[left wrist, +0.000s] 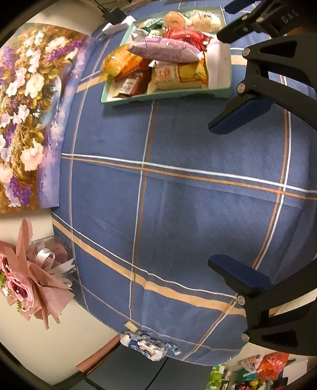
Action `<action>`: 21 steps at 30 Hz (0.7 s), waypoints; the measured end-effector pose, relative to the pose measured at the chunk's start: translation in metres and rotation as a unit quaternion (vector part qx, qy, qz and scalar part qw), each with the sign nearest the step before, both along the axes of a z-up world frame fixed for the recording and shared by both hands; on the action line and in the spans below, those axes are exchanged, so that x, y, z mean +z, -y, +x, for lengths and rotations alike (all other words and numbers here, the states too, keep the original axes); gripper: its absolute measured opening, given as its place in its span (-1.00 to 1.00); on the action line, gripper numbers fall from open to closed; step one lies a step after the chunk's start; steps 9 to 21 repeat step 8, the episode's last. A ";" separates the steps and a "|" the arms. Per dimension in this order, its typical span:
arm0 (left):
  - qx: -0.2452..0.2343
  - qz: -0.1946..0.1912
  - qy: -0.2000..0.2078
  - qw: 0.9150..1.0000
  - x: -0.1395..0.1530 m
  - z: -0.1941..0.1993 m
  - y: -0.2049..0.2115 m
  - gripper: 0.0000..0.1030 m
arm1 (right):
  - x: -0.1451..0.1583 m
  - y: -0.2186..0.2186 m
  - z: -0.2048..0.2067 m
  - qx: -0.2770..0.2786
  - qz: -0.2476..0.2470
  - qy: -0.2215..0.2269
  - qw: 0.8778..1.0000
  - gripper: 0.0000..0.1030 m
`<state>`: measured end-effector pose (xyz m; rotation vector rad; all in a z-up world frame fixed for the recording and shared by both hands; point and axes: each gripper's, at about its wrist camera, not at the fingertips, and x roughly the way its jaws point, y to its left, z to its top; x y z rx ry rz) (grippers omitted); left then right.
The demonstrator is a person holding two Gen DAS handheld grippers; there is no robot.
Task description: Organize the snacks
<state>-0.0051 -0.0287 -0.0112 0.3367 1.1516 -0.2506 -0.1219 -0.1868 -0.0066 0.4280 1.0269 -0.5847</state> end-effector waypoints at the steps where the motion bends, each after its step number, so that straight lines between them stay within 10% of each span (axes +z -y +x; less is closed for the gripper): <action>1: 0.002 0.003 0.000 1.000 0.000 0.001 -0.001 0.92 | 0.000 0.000 0.000 0.000 0.000 0.000 1.000 1.00; 21: -0.009 -0.007 0.012 1.000 0.005 -0.004 0.001 0.92 | 0.001 0.000 0.000 0.001 0.000 0.000 1.000 1.00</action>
